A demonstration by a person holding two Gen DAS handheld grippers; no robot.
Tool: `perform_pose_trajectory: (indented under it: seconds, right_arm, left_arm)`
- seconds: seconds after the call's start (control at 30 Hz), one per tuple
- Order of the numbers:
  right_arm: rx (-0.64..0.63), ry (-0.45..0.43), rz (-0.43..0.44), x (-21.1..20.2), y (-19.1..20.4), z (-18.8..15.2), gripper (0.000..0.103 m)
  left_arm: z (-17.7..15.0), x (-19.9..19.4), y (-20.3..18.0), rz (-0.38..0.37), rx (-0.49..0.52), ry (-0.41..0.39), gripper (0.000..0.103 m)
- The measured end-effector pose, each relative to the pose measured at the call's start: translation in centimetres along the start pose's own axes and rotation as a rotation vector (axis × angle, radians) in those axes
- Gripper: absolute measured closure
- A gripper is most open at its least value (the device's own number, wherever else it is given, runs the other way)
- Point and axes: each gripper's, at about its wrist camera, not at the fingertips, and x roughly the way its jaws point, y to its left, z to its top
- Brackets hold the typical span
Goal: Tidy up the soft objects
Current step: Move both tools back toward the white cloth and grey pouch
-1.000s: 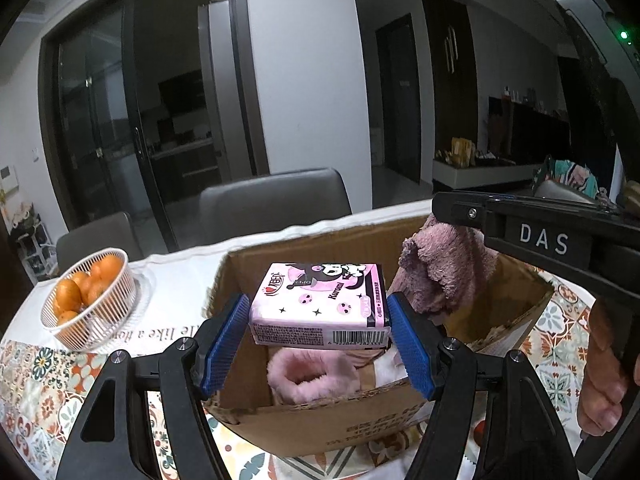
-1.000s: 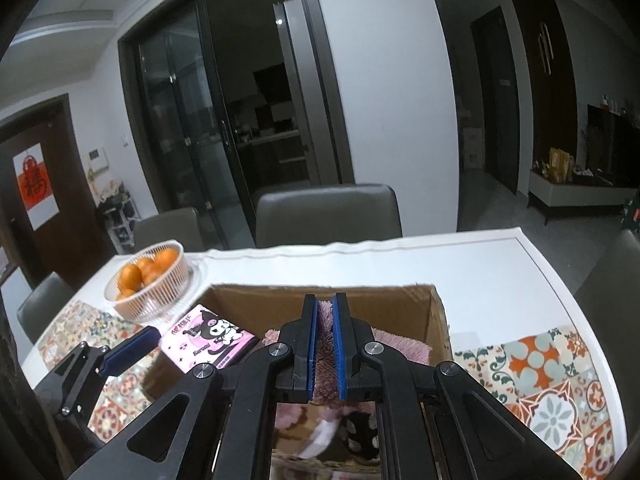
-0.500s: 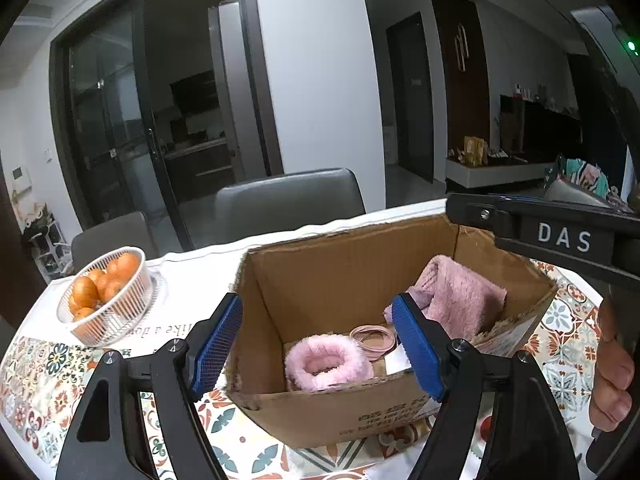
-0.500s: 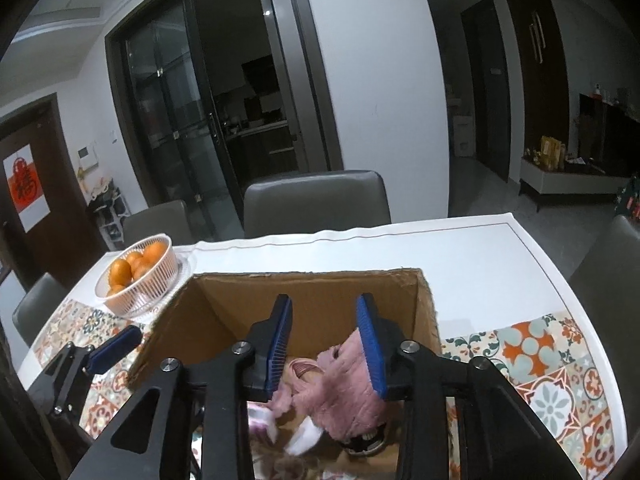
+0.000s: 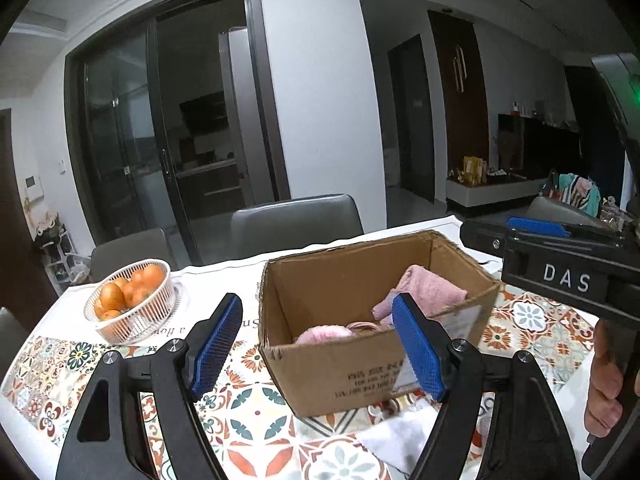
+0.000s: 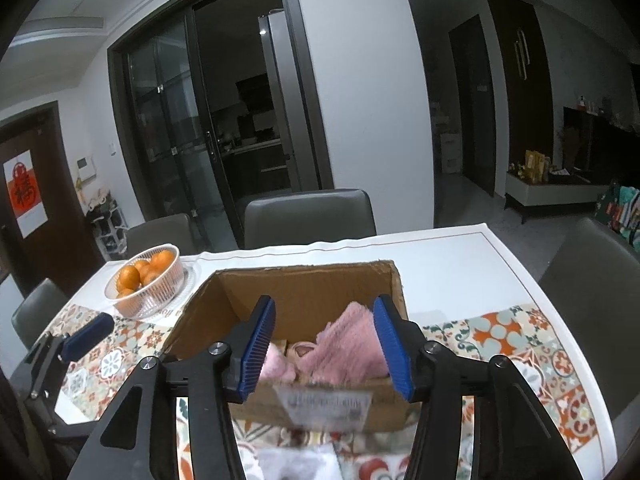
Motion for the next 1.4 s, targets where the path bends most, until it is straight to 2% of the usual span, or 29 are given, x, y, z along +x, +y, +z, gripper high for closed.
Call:
perform_pose_trajectory:
  seconds: [0.33,0.77,1.03,1.4]
  right_arm:
    - [0.016,-0.019,-0.038,-4.8,-0.1,-1.9,0.043]
    - [0.053,-0.001,-0.068,-9.0,-0.5,-5.7,0.043]
    - [0.081,0.043,-0.086,-10.5,-1.4,-8.7,0.043]
    - [0.096,0.116,-0.121,-10.5,-1.9,-11.7,0.041]
  left_arm:
    - [-1.2,-4.5,-0.9,-0.009,0.006,-0.036,0.025]
    - [-4.3,-8.7,-1.7,-0.039,0.0,-0.019,0.025]
    - [-6.2,-9.7,-2.3,-0.072,0.004,0.01,0.025]
    - [-9.0,-9.5,-2.8,-0.107,-0.004,0.08,0.025]
